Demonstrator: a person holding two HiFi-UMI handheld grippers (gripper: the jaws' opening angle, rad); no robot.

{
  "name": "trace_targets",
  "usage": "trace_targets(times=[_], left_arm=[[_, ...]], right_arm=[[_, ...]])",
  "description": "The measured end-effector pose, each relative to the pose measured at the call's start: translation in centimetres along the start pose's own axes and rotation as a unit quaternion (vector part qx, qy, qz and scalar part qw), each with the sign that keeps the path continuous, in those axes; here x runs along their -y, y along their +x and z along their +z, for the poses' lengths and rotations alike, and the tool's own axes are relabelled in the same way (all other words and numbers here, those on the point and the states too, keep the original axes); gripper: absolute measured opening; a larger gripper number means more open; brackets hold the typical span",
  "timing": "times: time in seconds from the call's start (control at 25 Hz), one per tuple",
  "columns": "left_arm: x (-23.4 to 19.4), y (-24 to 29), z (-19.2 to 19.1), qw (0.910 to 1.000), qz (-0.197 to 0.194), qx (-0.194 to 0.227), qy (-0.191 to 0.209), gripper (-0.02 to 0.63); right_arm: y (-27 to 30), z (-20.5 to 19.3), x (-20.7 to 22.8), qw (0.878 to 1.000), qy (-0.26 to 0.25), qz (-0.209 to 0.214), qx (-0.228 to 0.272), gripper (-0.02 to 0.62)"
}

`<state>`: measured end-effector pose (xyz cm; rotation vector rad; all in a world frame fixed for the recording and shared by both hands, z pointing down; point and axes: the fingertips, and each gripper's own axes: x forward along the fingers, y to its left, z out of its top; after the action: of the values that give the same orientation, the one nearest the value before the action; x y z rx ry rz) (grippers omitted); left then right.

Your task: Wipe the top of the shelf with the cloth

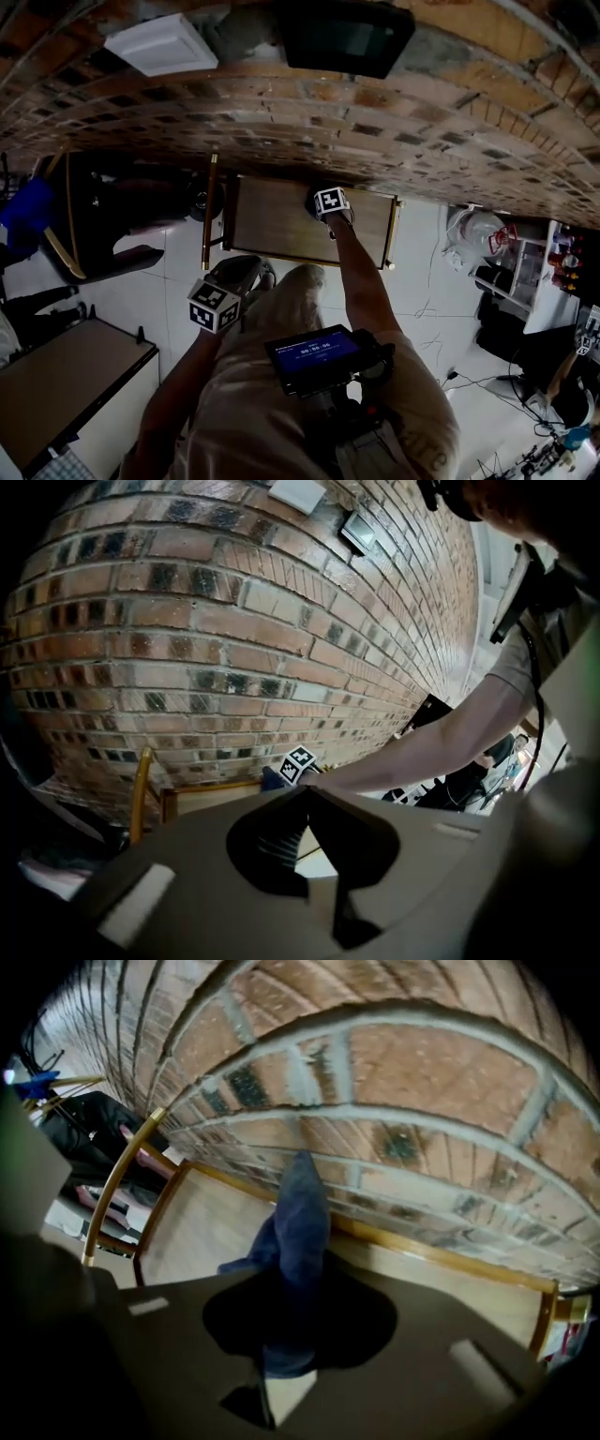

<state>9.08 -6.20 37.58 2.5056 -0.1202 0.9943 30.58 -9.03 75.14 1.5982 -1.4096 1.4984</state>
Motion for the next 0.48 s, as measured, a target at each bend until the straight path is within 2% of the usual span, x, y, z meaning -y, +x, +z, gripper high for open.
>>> trace_targets(times=[0.32, 0.48], left_arm=[[3.2, 2.6, 1.5, 0.9997, -0.012, -0.005, 0.019, 0.004], [4.5, 3.4, 2.1, 0.9994, -0.022, -0.013, 0.022, 0.003]], right_arm=[[-2.2, -2.5, 5.8, 1.0, 0.028, -0.009, -0.006, 0.084], [-3.7, -4.3, 9.1, 0.999, 0.038, -0.032, -0.013, 0.084]])
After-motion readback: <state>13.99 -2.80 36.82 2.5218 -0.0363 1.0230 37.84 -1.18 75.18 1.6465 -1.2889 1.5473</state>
